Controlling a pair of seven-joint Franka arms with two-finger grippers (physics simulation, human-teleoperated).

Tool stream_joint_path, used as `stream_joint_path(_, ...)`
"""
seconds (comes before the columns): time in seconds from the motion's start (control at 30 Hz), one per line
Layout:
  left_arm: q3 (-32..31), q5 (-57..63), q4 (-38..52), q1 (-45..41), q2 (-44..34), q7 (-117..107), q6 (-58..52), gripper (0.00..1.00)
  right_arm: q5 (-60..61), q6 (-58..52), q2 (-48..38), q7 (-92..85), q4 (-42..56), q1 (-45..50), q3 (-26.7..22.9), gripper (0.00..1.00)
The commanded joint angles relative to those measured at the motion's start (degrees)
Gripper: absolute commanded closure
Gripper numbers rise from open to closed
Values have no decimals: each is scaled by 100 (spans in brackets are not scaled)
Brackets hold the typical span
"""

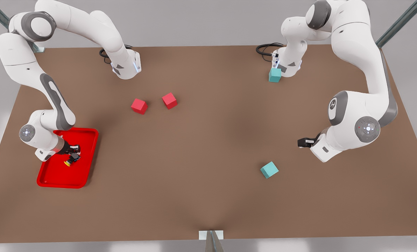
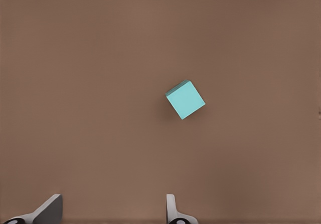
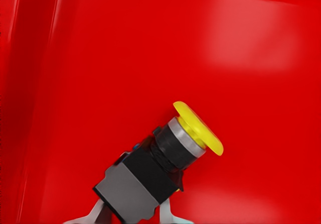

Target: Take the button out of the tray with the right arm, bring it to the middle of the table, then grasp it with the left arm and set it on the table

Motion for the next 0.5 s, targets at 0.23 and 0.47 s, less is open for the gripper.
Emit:
stream_joint_path(0.23,-1,13,12,-35,-25,-125,-23,0,50,-300,-94,3143,-134,16,71,0)
stream_joint_path(0.47,-18,136,20,-35,-43,-20,-23,0,33,-81,3,6105,-371,-107,537,0)
